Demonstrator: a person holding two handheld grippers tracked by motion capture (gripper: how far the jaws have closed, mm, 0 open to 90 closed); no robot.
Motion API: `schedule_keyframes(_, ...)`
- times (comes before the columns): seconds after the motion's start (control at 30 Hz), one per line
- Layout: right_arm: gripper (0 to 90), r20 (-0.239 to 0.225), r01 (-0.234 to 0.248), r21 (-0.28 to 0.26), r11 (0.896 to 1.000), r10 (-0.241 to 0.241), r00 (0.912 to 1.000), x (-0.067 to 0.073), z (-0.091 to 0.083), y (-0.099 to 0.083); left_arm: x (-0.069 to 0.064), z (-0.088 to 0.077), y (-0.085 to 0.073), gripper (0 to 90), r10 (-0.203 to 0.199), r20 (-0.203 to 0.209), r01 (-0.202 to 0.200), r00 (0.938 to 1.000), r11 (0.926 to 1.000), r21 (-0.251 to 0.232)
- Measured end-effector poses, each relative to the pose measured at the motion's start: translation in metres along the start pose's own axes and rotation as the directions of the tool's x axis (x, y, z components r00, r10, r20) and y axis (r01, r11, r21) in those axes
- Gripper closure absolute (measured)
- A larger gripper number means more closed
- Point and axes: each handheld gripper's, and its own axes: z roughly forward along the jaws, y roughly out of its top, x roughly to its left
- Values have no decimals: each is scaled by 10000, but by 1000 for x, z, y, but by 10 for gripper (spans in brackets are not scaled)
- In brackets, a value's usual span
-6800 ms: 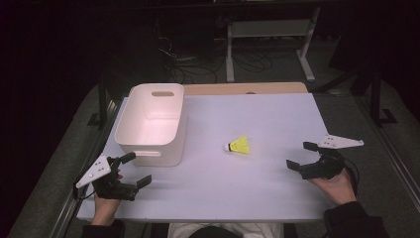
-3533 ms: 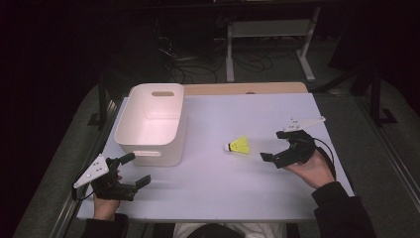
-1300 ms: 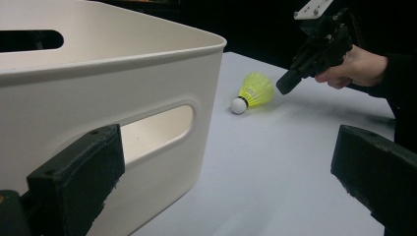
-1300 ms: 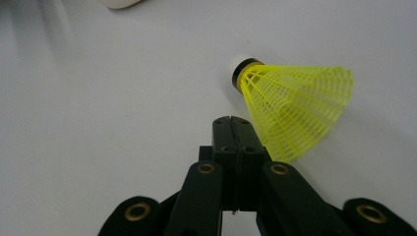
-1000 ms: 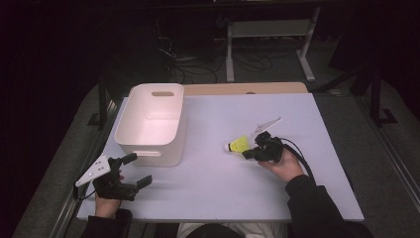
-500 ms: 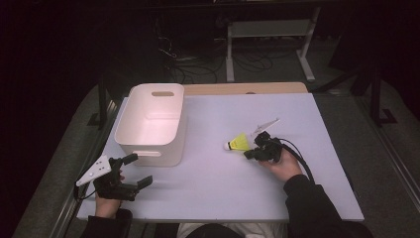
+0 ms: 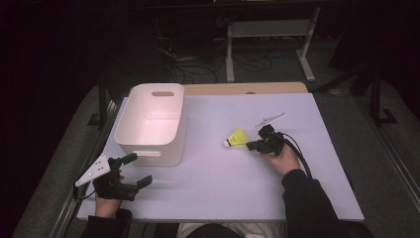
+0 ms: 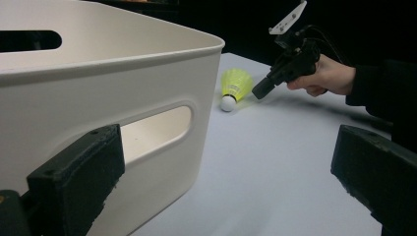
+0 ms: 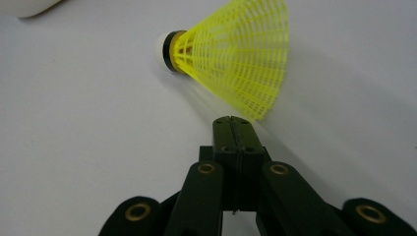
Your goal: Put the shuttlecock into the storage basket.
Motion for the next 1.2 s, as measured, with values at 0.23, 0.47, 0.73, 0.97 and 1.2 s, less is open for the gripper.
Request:
schedule_keyframes(0.23,888,196,-88,-63,9999,90,9998,-8,-2,5,0,0,0,0,-26,4,26,10000,10000,-12)
schedule_keyframes(0.47,887,-19,-241,-156,9996,240,9997,-13,4,18,0,0,0,0,-21,38,21,10000,10000,-12)
schedule_keyframes(0.73,887,-93,-520,-277,9983,518,9986,-23,11,28,0,0,0,0,-52,108,52,9999,10000,-48)
schedule_keyframes(0.97,888,-248,-814,-485,9955,803,9965,-31,13,33,0,1,0,0,-79,151,80,9999,10000,-42)
schedule_keyframes(1.2,888,-199,-730,-273,9970,725,9972,-35,16,41,0,1,0,0,-86,134,86,9999,9999,-51)
